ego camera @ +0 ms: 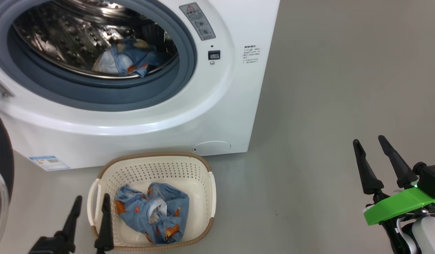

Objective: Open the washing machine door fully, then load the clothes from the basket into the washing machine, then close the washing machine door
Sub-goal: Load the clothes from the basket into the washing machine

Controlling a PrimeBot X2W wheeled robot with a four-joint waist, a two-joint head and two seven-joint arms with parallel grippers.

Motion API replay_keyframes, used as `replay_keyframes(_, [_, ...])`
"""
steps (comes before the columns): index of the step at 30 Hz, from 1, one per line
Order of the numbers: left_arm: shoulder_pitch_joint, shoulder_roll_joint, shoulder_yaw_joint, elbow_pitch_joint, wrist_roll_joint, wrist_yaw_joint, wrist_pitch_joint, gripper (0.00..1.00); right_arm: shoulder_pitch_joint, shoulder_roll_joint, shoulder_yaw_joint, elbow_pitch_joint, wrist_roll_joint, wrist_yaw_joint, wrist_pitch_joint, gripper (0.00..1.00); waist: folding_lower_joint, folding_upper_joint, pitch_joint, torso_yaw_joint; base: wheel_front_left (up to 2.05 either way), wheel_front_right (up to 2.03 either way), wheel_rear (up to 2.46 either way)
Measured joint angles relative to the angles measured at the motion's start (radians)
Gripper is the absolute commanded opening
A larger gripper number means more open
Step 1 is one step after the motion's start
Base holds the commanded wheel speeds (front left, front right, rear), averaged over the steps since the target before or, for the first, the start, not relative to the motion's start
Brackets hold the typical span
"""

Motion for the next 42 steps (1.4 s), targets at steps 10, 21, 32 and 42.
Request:
replay_keyframes(10, [-0.085, -0.001, -0.036, 0.172, -0.017, 0.000, 0.000, 1.00, -0.008, 0.000, 0.007, -0.009, -0.026, 0.000, 0.000, 1.00, 0.0002, 0.0000, 0.069, -0.005, 0.00, 0.00, 0.00])
replay_keyframes(21, [-0.284, 0.006, -0.081, 0.460, -0.046, -0.005, 0.000, 1.00, -0.090, 0.005, 0.005, -0.029, -0.030, 0.000, 0.000, 1.00, 0.0002, 0.0000, 0.195, -0.017, 0.00, 0.00, 0.00])
replay_keyframes(32, [-0.494, 0.030, -0.192, 0.747, -0.100, -0.007, 0.001, 1.00, -0.162, 0.010, 0.012, -0.041, -0.033, 0.000, 0.000, 1.00, 0.0002, 0.0000, 0.309, -0.030, 0.00, 0.00, 0.00])
replay_keyframes(42, [-0.651, 0.045, -0.282, 0.922, -0.179, -0.007, 0.053, 1.00, -0.219, 0.011, 0.026, -0.053, -0.041, 0.000, 0.000, 1.00, 0.0002, 0.0000, 0.398, -0.042, 0.00, 0.00, 0.00])
